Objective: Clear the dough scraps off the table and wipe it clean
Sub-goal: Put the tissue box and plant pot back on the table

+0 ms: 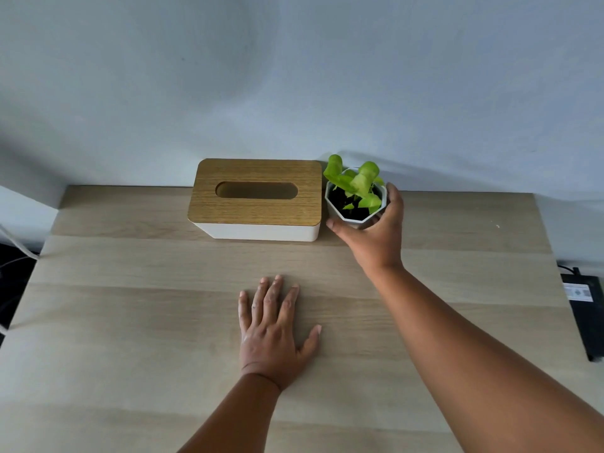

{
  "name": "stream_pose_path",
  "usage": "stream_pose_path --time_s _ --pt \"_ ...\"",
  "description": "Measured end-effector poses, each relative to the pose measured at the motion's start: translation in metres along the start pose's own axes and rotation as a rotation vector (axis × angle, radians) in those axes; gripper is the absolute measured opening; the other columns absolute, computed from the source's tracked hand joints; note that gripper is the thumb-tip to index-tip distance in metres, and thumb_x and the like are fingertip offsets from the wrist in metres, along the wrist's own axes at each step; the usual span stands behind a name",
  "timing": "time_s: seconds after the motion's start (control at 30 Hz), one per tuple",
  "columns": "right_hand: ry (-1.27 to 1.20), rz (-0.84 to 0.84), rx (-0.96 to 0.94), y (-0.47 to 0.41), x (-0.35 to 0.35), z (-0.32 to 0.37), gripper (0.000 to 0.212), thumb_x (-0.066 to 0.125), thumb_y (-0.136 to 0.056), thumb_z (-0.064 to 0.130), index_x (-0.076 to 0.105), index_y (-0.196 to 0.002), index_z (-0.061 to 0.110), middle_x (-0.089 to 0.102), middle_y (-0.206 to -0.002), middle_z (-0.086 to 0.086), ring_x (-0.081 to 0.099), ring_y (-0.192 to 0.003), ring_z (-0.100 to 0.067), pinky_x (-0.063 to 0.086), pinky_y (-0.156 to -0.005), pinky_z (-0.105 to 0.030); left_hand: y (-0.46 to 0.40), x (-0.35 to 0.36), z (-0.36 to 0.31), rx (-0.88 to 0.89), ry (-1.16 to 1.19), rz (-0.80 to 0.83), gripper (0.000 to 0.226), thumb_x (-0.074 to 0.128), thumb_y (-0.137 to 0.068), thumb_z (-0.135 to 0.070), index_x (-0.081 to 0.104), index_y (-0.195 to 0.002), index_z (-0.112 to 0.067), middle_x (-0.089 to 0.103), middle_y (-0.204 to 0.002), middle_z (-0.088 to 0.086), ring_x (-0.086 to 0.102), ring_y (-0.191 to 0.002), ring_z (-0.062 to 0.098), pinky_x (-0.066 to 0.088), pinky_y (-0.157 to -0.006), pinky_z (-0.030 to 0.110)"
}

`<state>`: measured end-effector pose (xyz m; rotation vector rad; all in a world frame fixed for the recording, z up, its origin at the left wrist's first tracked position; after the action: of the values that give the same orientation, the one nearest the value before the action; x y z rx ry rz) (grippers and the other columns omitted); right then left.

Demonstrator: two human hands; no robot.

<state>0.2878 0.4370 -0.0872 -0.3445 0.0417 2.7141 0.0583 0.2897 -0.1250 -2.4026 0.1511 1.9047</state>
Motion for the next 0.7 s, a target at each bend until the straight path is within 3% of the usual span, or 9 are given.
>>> stream_pose_path --time_s 0.1,0.27,0.53,0.7 --pt "-0.069 0.058 0.022 0.001 -0.002 -0.005 0.118 0.101 -0.058 0.018 0.032 -0.154 0.010 0.050 -0.148 -0.006 0.055 -0.135 -0.014 0.049 -0.112 -0.042 0.000 0.000 0.000 0.002 0.012 -0.009 0.080 0.050 -0.085 -0.074 0.048 -0.149 -0.026 0.031 -0.165 0.005 0.015 -0.158 0.026 0.015 -0.123 0.063" --pt "-0.131 0.062 0.017 0.001 -0.008 -0.004 0.090 0.096 -0.063 0.008 0.050 -0.139 0.019 0.064 -0.131 0.008 0.067 -0.118 -0.006 0.054 -0.093 -0.019 0.000 -0.002 -0.001 0.004 0.008 -0.007 0.080 0.051 -0.085 -0.074 0.050 -0.149 -0.025 0.032 -0.165 0.005 0.016 -0.157 0.027 0.014 -0.123 0.063" --pt "-0.140 0.015 0.013 0.010 -0.002 0.004 0.084 0.095 -0.060 0.016 0.051 -0.128 0.038 0.063 -0.132 0.007 0.068 -0.115 -0.005 0.053 -0.091 -0.015 0.000 -0.002 -0.001 0.002 0.012 -0.009 0.080 0.052 -0.084 -0.073 0.049 -0.149 -0.026 0.033 -0.164 0.006 0.017 -0.157 0.027 0.015 -0.123 0.063" --pt "-0.149 0.003 0.042 0.011 0.000 0.000 0.090 0.095 -0.060 0.017 0.049 -0.137 0.022 0.061 -0.136 0.000 0.067 -0.117 -0.005 0.053 -0.093 -0.015 0.000 0.000 0.000 0.003 0.008 -0.004 0.081 0.049 -0.085 -0.075 0.046 -0.150 -0.027 0.030 -0.165 0.005 0.014 -0.158 0.026 0.014 -0.123 0.063"
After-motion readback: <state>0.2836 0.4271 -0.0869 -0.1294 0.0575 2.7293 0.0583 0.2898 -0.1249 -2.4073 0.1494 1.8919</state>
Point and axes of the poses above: each hand's wrist, its own y-axis away from the middle knuckle, its own x-axis out of the palm, z = x × y, the point moved 8 cm from there along -y, towards the middle knuckle
